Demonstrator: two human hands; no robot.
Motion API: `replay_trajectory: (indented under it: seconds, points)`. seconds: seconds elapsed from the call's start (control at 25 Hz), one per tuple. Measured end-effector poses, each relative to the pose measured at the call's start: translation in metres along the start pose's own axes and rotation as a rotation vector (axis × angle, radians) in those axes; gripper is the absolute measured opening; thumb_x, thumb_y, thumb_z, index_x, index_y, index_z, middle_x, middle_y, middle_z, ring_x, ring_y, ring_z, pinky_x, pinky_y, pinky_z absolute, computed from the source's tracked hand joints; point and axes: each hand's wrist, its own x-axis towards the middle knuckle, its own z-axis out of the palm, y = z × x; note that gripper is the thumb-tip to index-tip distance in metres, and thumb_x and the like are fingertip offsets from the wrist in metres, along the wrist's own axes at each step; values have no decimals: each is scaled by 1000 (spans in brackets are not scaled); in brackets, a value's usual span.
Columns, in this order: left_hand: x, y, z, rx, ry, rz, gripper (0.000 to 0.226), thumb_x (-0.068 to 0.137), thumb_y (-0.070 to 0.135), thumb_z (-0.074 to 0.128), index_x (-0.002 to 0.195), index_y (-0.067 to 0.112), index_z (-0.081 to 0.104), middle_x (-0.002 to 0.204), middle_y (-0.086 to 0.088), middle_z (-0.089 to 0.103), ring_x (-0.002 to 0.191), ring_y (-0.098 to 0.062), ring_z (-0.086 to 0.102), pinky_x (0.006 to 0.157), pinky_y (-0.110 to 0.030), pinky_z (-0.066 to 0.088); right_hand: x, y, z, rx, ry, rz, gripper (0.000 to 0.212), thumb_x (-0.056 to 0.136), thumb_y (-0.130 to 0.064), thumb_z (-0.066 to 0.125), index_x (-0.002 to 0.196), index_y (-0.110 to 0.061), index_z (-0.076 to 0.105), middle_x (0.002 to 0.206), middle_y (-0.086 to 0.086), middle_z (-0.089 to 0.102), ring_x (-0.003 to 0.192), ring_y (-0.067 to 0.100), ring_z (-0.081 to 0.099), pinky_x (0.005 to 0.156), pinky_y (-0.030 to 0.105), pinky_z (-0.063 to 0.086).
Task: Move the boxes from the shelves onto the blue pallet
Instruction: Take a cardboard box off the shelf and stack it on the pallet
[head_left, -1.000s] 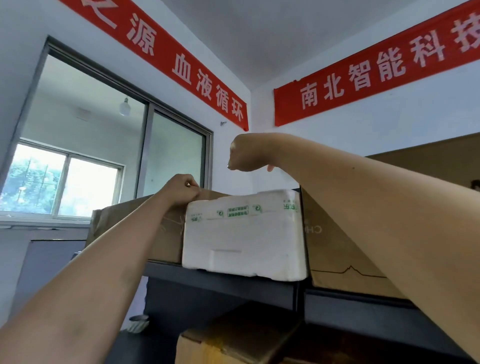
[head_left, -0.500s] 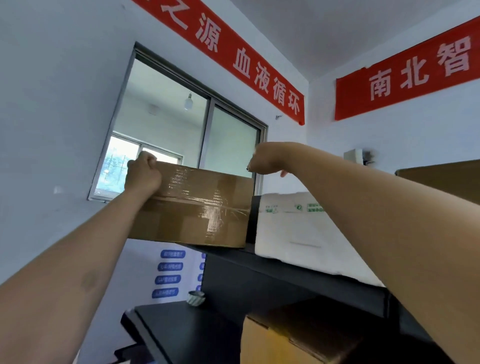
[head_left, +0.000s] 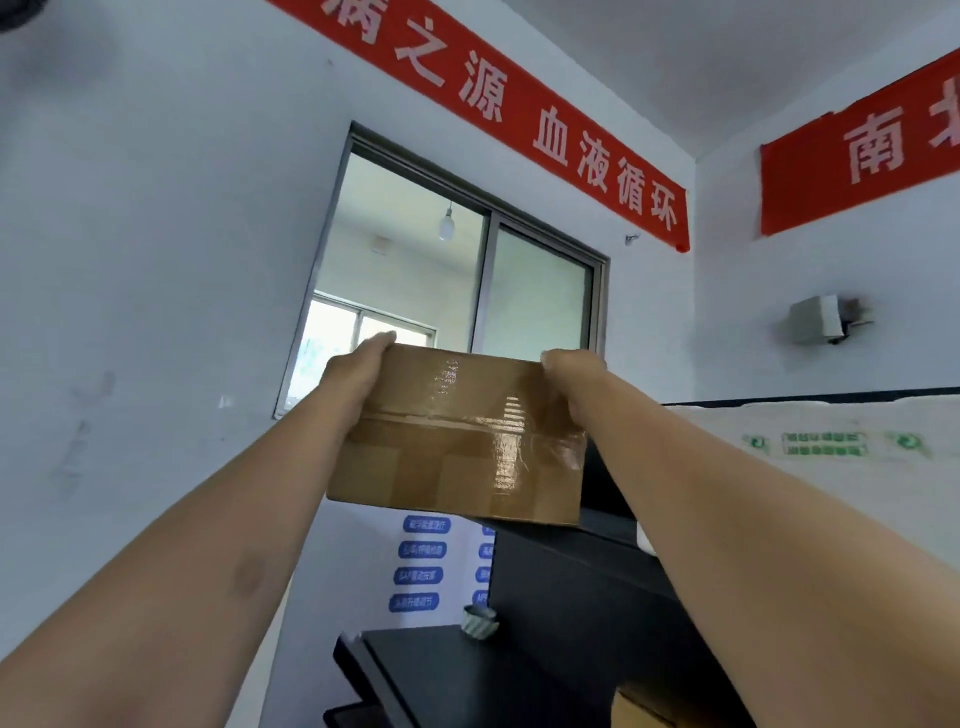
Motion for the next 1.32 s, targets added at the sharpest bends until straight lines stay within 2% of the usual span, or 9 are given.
replay_trajectory:
  seconds: [0.16, 0.28, 0.4, 0.52, 0.68, 0.84, 0.96, 1.08, 1.32]
  points:
    - [-33, -1, -45, -66, -39, -119, 45, 72, 50, 57, 104, 18, 59, 109, -6, 60, 96, -27, 57, 87, -42, 44, -47, -4, -9, 245, -74, 33, 22, 90, -29, 54, 96, -8, 59, 93, 7, 58, 84, 23, 57, 79, 34, 50]
    - [-82, -7, -102, -116, -21, -168, 25, 75, 40, 55, 90, 20, 57, 95, -5, 55, 88, -25, 53, 83, -44, 44, -127, -11, -25, 357, -254, 129, 32, 92, -32, 58, 70, -13, 44, 72, 6, 46, 60, 21, 41, 65, 33, 36]
    - [-150, -19, -156, -171, -10, -188, 19, 75, 35, 56, 88, 22, 58, 93, -2, 54, 90, -25, 53, 79, -43, 45, -203, -8, -26, 365, -320, 149, 27, 88, -37, 60, 76, -16, 49, 77, 6, 50, 65, 22, 44, 58, 36, 33]
    - [-221, -16, -219, -163, -4, -171, 10, 82, 31, 59, 88, 23, 57, 94, 0, 54, 86, -24, 52, 76, -40, 45, -279, 5, -23, 356, -374, 212, 27, 79, -42, 63, 95, -21, 56, 93, 7, 55, 83, 28, 51, 79, 49, 38]
    - [-295, -21, -298, -94, -8, -176, 15, 79, 25, 64, 91, 19, 59, 94, -1, 55, 80, -25, 50, 63, -33, 43, -368, 43, -4, 462, -409, 334, 31, 78, -37, 63, 105, -24, 55, 106, 9, 56, 96, 31, 54, 71, 46, 46]
    - [-371, -63, -354, -60, 22, -289, 8, 80, 21, 64, 82, 21, 57, 87, 2, 54, 74, -24, 50, 61, -31, 40, -425, 96, 19, 409, -508, 453, 35, 76, -42, 68, 104, -22, 59, 101, 9, 60, 94, 34, 58, 83, 55, 44]
    - [-427, -126, -383, 7, 63, -438, 10, 80, 22, 64, 79, 21, 54, 80, 2, 52, 67, -22, 49, 57, -29, 40, -459, 161, 46, 312, -582, 572, 28, 78, -37, 69, 97, -20, 59, 95, 9, 61, 88, 34, 60, 85, 63, 42]
    - [-492, -197, -406, 77, 102, -573, 16, 72, 26, 67, 78, 19, 53, 79, -2, 52, 66, -21, 50, 56, -29, 38, -499, 257, 77, 212, -656, 740, 39, 70, -37, 71, 103, -20, 62, 105, 12, 63, 99, 39, 61, 91, 68, 34]
    - [-653, -332, -450, 101, 192, -919, 30, 64, 26, 73, 89, 17, 58, 84, -6, 60, 62, -20, 56, 48, -26, 42, -617, 436, 93, 124, -793, 1060, 33, 77, -28, 70, 108, -19, 65, 105, 15, 66, 96, 38, 63, 69, 52, 53]
